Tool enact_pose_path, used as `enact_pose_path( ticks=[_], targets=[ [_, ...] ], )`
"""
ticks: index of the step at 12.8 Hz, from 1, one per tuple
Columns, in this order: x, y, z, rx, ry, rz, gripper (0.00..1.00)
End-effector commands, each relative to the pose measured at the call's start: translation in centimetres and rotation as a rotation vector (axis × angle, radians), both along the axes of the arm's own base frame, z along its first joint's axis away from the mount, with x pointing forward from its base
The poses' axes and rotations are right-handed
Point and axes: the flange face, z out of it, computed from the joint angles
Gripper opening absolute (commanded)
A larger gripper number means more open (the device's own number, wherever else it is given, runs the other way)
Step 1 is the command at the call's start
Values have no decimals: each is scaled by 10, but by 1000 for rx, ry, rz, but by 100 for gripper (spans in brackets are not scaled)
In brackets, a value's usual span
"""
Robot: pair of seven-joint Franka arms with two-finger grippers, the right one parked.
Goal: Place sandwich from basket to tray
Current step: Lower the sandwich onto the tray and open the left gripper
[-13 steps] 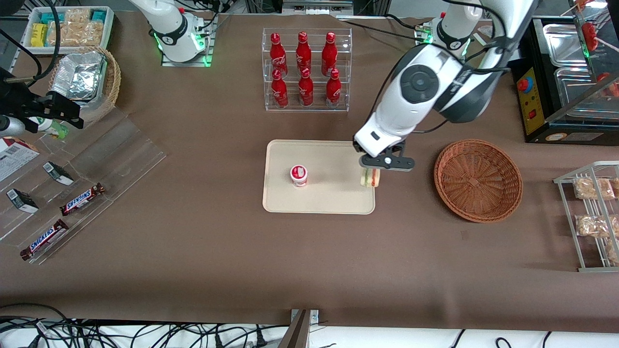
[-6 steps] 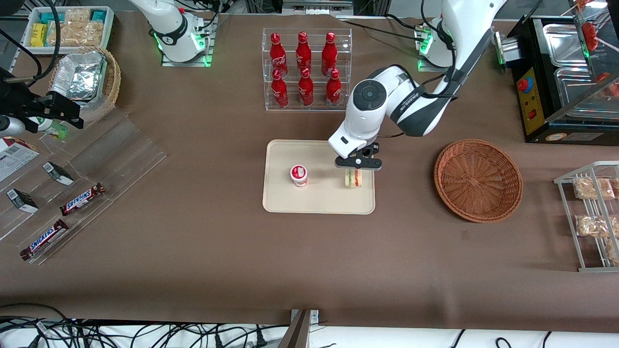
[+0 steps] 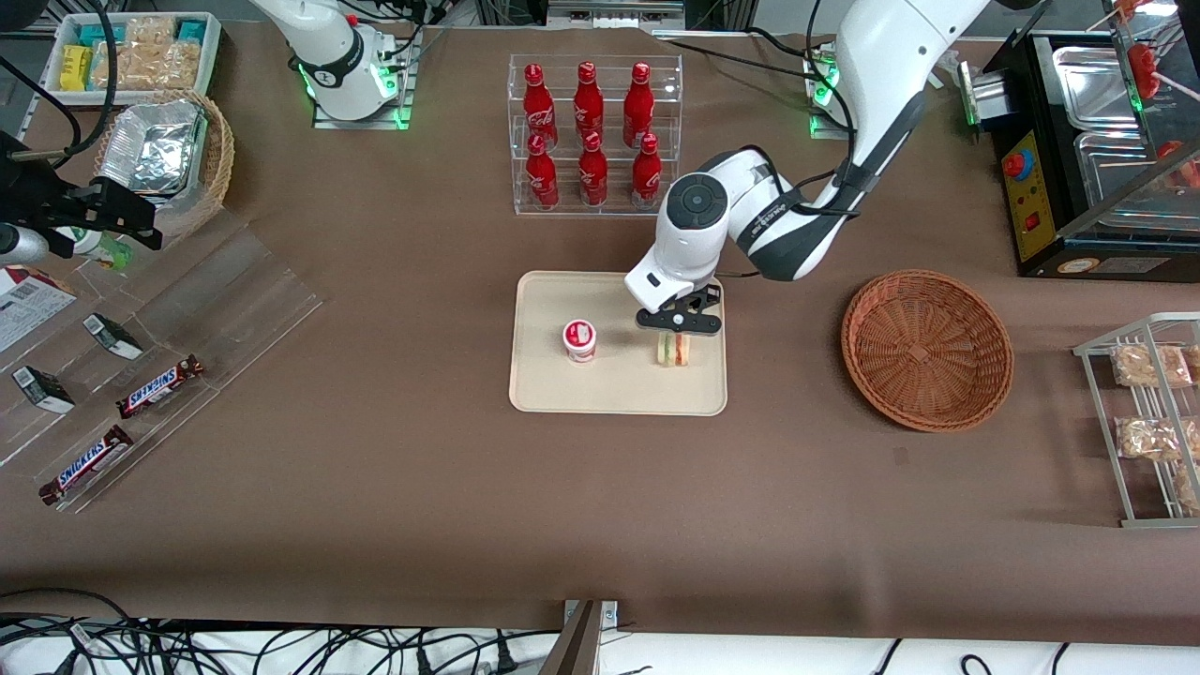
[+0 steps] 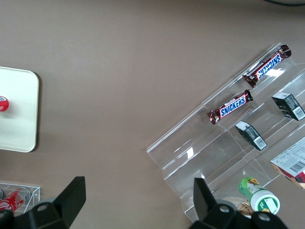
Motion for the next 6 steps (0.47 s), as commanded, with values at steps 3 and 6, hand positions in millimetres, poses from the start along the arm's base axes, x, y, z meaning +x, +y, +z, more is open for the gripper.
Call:
enact_pose_path(
  ticks=[3, 6],
  targets=[
    [0, -6, -17, 24, -39, -5, 0],
    [1, -6, -21, 23, -34, 24, 49]
  ],
)
